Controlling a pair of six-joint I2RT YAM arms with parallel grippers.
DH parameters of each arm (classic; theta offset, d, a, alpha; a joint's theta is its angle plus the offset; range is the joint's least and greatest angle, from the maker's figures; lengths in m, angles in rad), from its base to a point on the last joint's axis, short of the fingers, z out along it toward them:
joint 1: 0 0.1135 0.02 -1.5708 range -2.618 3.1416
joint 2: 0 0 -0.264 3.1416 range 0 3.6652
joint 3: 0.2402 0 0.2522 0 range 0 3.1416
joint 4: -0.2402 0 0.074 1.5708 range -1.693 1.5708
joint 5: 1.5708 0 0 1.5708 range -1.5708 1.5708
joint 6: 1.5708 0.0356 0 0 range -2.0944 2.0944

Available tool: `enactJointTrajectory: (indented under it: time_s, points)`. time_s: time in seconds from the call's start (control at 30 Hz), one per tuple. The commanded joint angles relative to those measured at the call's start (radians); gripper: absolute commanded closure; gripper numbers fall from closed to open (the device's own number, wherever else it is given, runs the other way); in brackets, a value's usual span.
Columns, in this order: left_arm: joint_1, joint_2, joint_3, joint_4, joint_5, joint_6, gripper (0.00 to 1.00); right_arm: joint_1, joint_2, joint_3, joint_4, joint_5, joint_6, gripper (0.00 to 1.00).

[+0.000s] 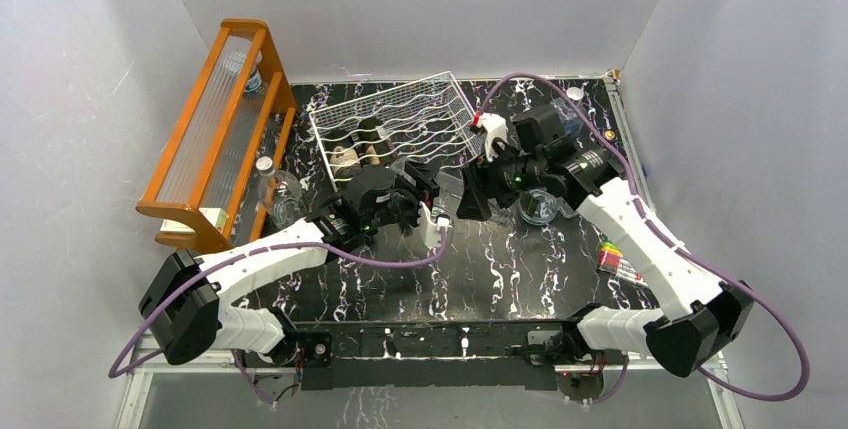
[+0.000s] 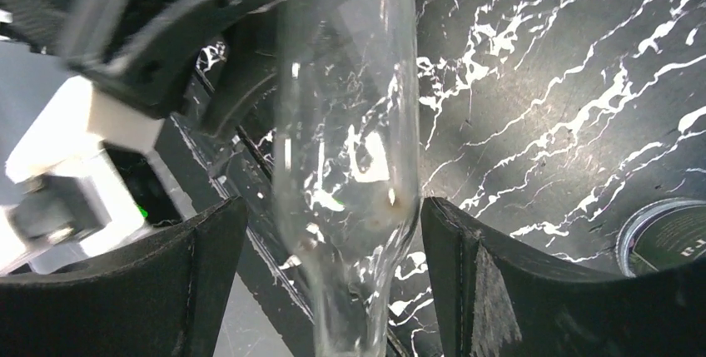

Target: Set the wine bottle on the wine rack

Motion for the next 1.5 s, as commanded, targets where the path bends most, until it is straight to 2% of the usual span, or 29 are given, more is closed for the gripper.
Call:
enactJointTrajectory:
  time_s: [0.0,0.23,0.33,0.4,0.43,0.47,0.53,0.57,0.6,0.63,0.7,0.73,0.93,1.1,1.3,1.47]
  points:
    - [-0.012,-0.028,0.030,0.117,0.021,0.033,1.00,0.027,0.033,-0.029,0.070,0.011,0.020,0.15]
    - [-0.014,-0.027,0.024,0.123,0.017,0.037,1.00,0.052,0.038,-0.059,0.122,0.014,0.054,0.25]
    - [-0.015,-0.028,0.022,0.121,0.017,0.036,1.00,0.052,0.026,-0.082,0.167,0.010,0.094,0.32]
    - [-0.015,-0.027,0.029,0.109,0.017,0.022,1.00,0.051,0.025,-0.088,0.178,0.013,0.107,0.45]
    - [-0.015,-0.027,0.033,0.104,0.016,0.017,1.00,0.051,0.025,-0.087,0.180,0.017,0.110,0.55]
    - [-0.015,-0.026,0.036,0.101,0.015,0.014,0.96,0.052,0.025,-0.086,0.181,0.023,0.112,0.67]
    - [-0.015,-0.029,0.033,0.104,0.014,0.003,0.83,0.052,0.025,-0.079,0.179,0.039,0.116,0.85]
    - [-0.015,-0.031,0.029,0.107,0.012,-0.006,0.73,0.052,0.024,-0.074,0.176,0.050,0.115,0.90]
    - [-0.015,-0.034,0.023,0.112,0.008,-0.016,0.53,0.052,0.021,-0.071,0.173,0.063,0.116,0.94]
    - [-0.016,-0.036,0.017,0.114,0.006,-0.037,0.42,0.053,0.017,-0.067,0.171,0.075,0.116,0.97]
    - [-0.016,-0.039,0.013,0.106,-0.003,-0.088,0.05,0.053,0.006,-0.063,0.171,0.095,0.118,1.00]
    - [-0.015,-0.039,0.013,0.091,-0.007,-0.105,0.02,0.052,0.000,-0.064,0.172,0.103,0.121,1.00]
    - [-0.014,-0.068,-0.022,0.053,-0.021,-0.182,0.02,0.051,-0.034,-0.083,0.170,0.178,0.143,1.00]
    - [-0.014,-0.136,-0.063,0.041,-0.019,-0.309,0.02,0.051,-0.058,-0.128,0.177,0.236,0.169,1.00]
    - [-0.014,-0.227,-0.024,-0.055,-0.018,-0.622,0.02,0.051,-0.064,-0.189,0.193,0.259,0.206,1.00]
    - [-0.013,-0.334,-0.064,-0.018,-0.148,-0.980,0.02,0.052,-0.061,-0.294,0.271,0.283,0.264,1.00]
